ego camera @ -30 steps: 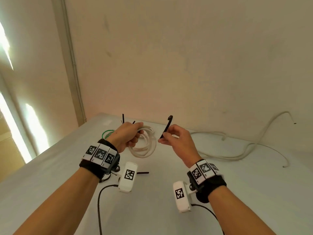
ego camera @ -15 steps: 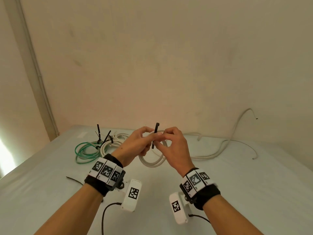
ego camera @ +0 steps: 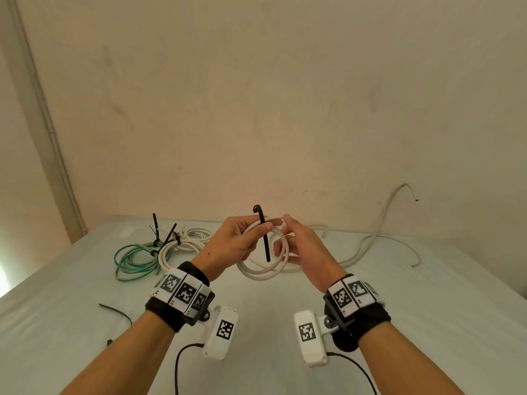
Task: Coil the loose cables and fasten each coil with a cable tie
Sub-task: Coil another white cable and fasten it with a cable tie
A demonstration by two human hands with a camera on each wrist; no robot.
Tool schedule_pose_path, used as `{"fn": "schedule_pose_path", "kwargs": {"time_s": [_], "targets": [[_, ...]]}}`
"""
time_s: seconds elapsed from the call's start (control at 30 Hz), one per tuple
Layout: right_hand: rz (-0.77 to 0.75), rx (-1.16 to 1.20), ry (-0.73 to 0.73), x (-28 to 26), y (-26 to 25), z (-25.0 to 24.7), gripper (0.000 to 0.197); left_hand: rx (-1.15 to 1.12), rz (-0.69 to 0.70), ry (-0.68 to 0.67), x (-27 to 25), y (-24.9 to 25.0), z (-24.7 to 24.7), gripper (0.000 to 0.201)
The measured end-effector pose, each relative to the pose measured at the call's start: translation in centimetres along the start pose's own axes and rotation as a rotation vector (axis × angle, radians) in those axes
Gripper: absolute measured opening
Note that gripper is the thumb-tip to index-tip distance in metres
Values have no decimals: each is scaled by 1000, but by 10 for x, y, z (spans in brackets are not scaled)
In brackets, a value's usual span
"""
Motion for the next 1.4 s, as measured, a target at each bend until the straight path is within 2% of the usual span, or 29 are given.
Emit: {"fn": "schedule_pose_path", "kwargs": {"time_s": [0.1,0.23,0.4,0.5,0.67,0.8,0.9,1.03,1.13,1.4], "targets": [[167,55,-117,-3,-2,3,60,74,22,-44,0,3,2,26],[296,141,-248,-4,0,1,76,134,34,-80,-1,7,3,28],[321,186,-347,-8,-5,2,71,170,78,-108,-5,10,4,27],[283,125,-261,-10,-9,2,67,207,82,-107,-6,12,7,30],[134,56,-79,-11,-20,3,63,143,0,-43,-7,8,9,49],[43,24,-11,-15,-25,5,46,4,-111,-16,-3,-4,5,58],[24,104,60,-15,-23,4,35,-134,-161,-32,-4,-6,5,50],[6,181,122,-18,-22,3,23,-203,-202,-6,-5,-11,7,50],[-53,194,151,-19,-20,2,12,-261,-197,-29,-6,-15,7,42],[-183,43,155,-21,-21,1,26,-255,-170,-56,-9,-18,9,30]]}}
Point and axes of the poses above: each hand's wrist, its own x-axis towards the middle knuckle, its own z-axis out of the palm, y = z × x, the point moved 3 cm from there along x, towards the middle knuckle, and after that the axes turned 10 degrees about y, right-handed, at the moved point
